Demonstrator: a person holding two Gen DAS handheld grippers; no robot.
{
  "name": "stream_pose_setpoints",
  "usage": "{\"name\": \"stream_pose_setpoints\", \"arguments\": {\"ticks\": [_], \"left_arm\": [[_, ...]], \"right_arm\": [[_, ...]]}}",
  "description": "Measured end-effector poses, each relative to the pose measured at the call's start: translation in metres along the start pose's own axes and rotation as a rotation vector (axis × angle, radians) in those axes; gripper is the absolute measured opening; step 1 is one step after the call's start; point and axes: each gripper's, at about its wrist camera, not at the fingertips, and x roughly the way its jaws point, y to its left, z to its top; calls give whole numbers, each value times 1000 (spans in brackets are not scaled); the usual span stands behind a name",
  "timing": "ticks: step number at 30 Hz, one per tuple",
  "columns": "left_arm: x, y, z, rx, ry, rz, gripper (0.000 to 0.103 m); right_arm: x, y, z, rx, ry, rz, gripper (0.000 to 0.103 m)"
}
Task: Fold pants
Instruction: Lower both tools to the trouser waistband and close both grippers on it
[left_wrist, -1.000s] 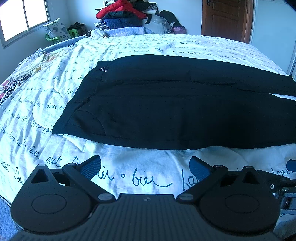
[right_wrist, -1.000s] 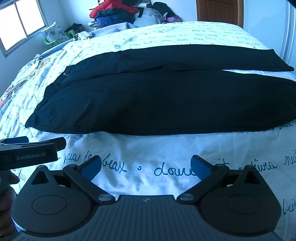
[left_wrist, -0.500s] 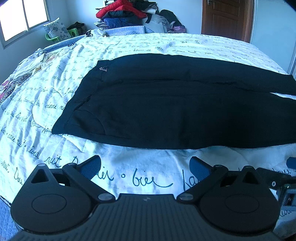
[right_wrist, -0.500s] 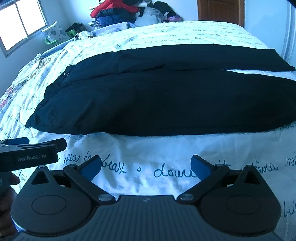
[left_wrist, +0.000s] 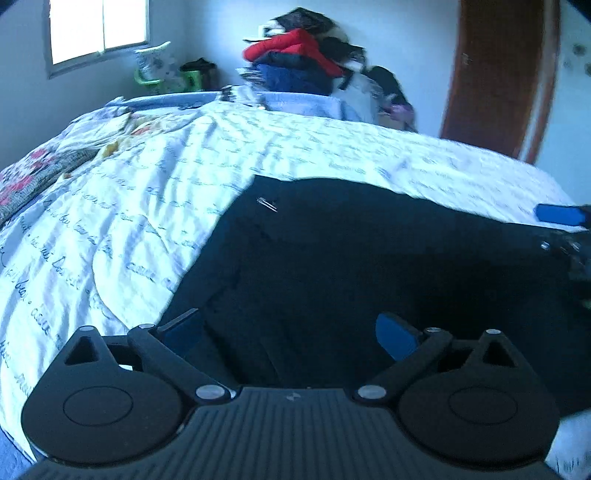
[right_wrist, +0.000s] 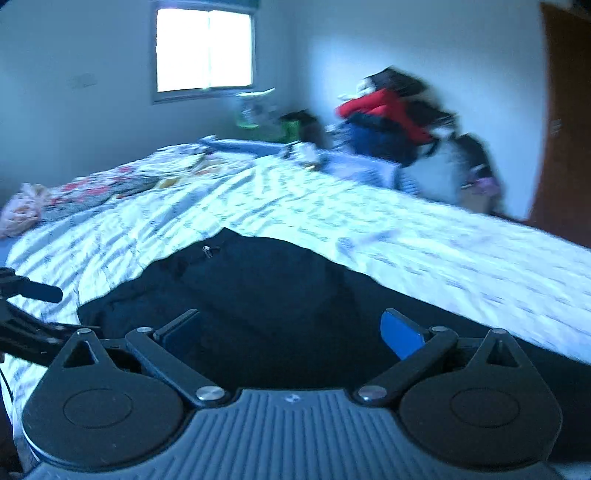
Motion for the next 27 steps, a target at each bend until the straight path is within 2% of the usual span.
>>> {"name": "stream_pose_setpoints", "arguments": {"ticks": [3,6,9,15,17,19,20,21,22,24,25,27], "left_arm": [[14,9,19,-25,9,50,100],[29,18,37,-42,28,88,100],[47,25,55,-56,41,114,101],[84,28,87,-68,80,136,101],[94,26,96,-64,82,142,101],[105,22,104,-58,84,153,101],[111,20,108,-55,84,153,101],[117,18,112,-53,87,153,101],[123,16,116,-56,93,153,101],[135,13,124,-92,100,129,101],[141,13,128,-125,100,110,101],[153,15,138,-217,101,46,101]], "right_arm": [[54,-28,26,32,54,36,103],[105,-54,43,46,83,57,103],[154,-78,55,113,143,116,102],[229,-82,67,55,214,185,101],[251,-78,66,22,252,193,88],[269,-74,63,-5,310,206,67],[272,-71,62,-32,317,211,63],[271,-67,61,-63,306,227,52],[268,-66,61,-75,301,249,35],[259,-59,59,-106,290,285,21],[252,-51,57,-165,274,268,14],[238,-34,52,-273,254,237,10]]}}
